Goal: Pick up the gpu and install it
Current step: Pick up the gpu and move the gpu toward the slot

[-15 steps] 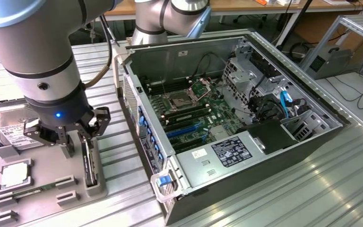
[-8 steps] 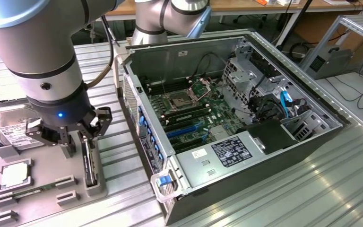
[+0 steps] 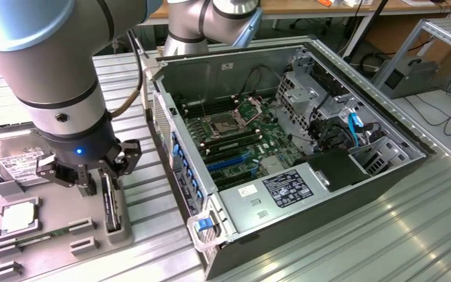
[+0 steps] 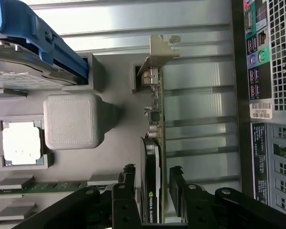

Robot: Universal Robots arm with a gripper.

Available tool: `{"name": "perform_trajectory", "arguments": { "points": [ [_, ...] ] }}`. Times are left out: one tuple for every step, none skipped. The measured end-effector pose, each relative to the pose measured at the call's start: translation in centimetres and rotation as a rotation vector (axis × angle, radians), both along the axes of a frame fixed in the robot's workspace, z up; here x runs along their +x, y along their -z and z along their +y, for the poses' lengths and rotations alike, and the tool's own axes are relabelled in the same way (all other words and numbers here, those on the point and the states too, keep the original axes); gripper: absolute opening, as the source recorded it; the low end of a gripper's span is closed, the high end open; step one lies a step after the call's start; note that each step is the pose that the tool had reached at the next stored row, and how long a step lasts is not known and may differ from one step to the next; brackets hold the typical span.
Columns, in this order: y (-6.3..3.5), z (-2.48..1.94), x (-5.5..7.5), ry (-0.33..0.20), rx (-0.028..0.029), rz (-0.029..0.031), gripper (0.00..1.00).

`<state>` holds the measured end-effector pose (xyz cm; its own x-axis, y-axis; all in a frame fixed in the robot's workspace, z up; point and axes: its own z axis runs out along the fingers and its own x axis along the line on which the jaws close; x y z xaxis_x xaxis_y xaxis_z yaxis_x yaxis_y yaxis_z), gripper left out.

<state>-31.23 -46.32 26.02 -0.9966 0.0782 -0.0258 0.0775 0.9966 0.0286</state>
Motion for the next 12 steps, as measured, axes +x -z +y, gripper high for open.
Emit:
{"name": "perform_trajectory", "arguments": {
  "points": [
    [0.27, -0.01, 0.0, 0.000, 0.0000, 0.0000, 0.42],
    [0.52, -0.01, 0.0, 0.000, 0.0000, 0.0000, 0.42],
    [0.69, -0.01, 0.0, 0.000, 0.0000, 0.0000, 0.42],
    [1.04, -0.01, 0.0, 0.001, 0.0000, 0.0000, 0.42],
    [1.32, -0.01, 0.0, 0.001, 0.0001, 0.0000, 0.42],
    [1.48, -0.01, 0.0, 0.001, 0.0000, 0.0000, 0.42],
    [1.52, -0.01, 0.0, 0.001, -0.0001, 0.0000, 0.42],
    [1.55, -0.01, 0.0, 0.001, -0.0002, 0.0002, 0.42],
    [1.59, -0.01, 0.0, 0.001, -0.0001, 0.0001, 0.42],
    [1.66, -0.01, 0.0, 0.001, 0.0001, -0.0001, 0.42],
    [1.76, -0.01, 0.0, 0.001, 0.0000, -0.0001, 0.42],
    [1.80, -0.01, 0.0, 0.001, 0.0000, 0.0000, 0.42]
  ]
}}
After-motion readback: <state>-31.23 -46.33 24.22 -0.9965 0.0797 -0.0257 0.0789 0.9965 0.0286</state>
